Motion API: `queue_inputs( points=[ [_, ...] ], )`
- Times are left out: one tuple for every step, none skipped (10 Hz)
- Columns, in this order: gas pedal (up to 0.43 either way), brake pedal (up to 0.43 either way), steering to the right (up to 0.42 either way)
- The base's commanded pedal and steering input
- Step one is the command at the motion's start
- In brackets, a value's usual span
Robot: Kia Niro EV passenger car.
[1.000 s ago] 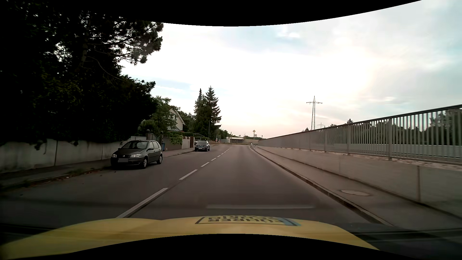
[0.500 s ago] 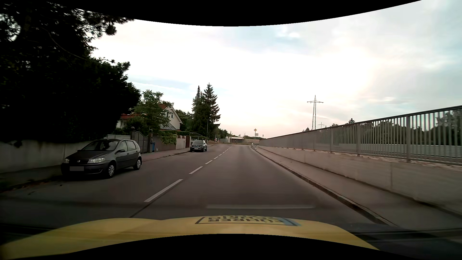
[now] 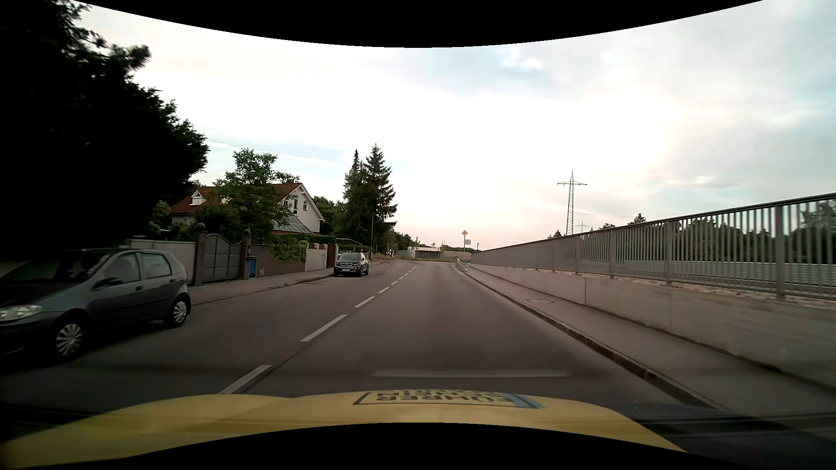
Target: Follow the waypoints while adhering to traffic rules and regulations
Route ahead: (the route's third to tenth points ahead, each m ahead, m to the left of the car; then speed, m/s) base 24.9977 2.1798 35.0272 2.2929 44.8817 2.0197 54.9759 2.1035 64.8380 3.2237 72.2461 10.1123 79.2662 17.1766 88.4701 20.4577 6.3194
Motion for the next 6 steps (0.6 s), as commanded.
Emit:
queue_inputs(
  points=[
    [0.079,0.0,0.003],
    [0.079,0.0,0.003],
    [0.079,0.0,0.005],
    [0.079,0.0,0.01],
    [0.079,0.0,0.013],
    [0.079,0.0,0.013]
  ],
)
